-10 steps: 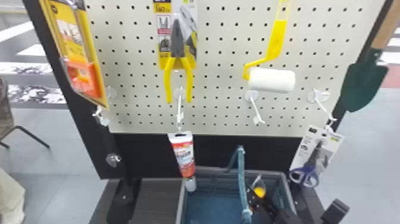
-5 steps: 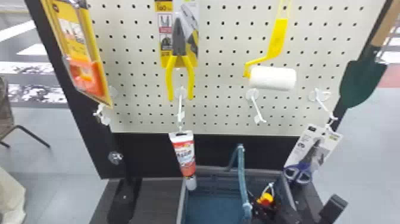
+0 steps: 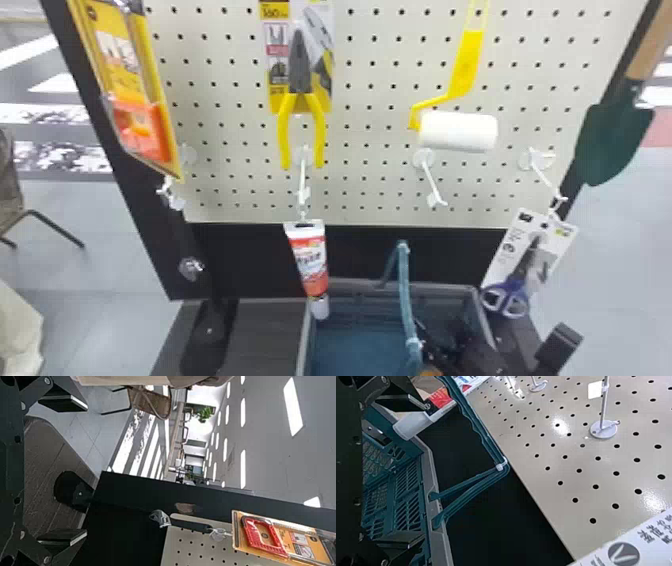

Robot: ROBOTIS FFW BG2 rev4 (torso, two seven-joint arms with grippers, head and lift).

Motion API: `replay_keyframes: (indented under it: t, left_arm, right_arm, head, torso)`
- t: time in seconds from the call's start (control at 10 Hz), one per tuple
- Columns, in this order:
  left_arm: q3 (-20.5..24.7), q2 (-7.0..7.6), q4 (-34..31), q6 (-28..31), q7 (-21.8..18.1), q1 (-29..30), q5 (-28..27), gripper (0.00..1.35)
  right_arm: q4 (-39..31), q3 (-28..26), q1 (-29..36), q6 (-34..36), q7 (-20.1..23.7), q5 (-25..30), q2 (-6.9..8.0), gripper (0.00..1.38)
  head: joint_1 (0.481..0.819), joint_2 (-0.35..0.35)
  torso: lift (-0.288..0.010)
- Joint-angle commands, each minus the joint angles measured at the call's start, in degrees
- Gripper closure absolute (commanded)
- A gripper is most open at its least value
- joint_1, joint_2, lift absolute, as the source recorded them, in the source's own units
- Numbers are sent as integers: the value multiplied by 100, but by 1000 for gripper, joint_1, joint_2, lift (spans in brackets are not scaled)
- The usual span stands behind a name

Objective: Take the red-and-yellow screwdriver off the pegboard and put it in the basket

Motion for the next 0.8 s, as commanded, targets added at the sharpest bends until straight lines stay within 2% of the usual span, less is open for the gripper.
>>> replay_keyframes:
  t: [0.0,0.6,0.7]
  left_arm:
    - [0,0,2,0,5,12,2,185]
    - [0,0,2,0,-4,24,2,185]
    - [0,-9,2,0,5,24,-7,185]
  right_arm:
    - [0,-6,1,0,0,3,0,162]
    - [-14,-6,14,-9,0,3,0,162]
    - [-155,-6,38,-9,-9,153,0,162]
  head:
    - [549,0]
    - [549,0]
    - [549,0]
  torso:
    - [-100]
    - [-100]
    - [-100]
